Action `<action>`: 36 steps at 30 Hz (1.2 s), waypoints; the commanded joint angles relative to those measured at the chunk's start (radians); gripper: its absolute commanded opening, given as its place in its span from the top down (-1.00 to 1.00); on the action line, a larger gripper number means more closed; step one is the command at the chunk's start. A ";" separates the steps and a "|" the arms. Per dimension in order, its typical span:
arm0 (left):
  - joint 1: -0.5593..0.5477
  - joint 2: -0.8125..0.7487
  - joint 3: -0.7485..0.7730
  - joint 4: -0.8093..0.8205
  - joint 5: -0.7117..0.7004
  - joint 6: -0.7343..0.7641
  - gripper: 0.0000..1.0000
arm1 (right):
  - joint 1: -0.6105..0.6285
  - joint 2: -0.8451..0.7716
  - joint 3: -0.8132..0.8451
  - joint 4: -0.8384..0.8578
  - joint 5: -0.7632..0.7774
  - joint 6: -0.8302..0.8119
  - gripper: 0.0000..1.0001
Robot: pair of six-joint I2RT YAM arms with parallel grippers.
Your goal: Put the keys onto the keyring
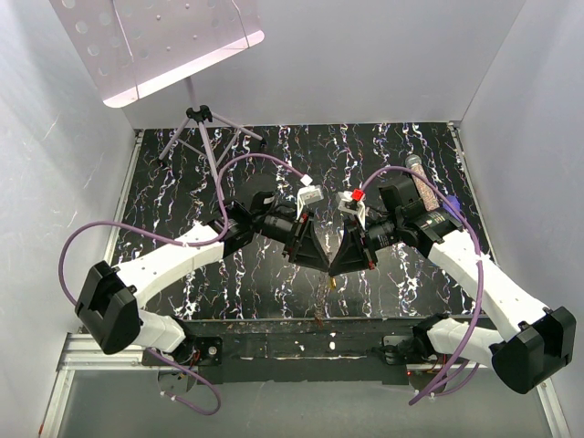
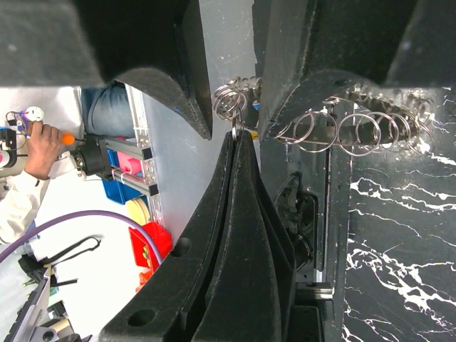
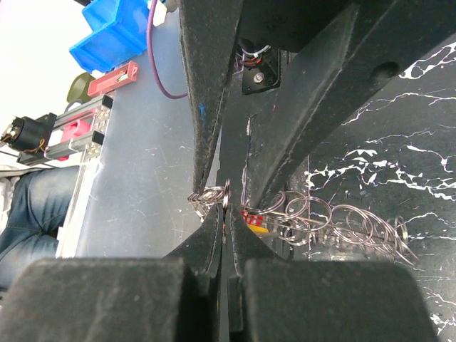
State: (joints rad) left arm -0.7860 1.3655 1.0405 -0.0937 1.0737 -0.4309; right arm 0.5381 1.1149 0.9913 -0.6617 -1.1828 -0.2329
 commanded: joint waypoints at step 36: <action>-0.022 0.032 0.135 -0.244 0.014 0.187 1.00 | -0.013 0.002 0.017 0.076 -0.043 0.061 0.86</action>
State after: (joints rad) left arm -0.7971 1.4197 1.1458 -0.3187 1.1065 -0.2756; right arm 0.5297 1.1213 0.9913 -0.6388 -1.1835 -0.1818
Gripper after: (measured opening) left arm 0.012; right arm 0.029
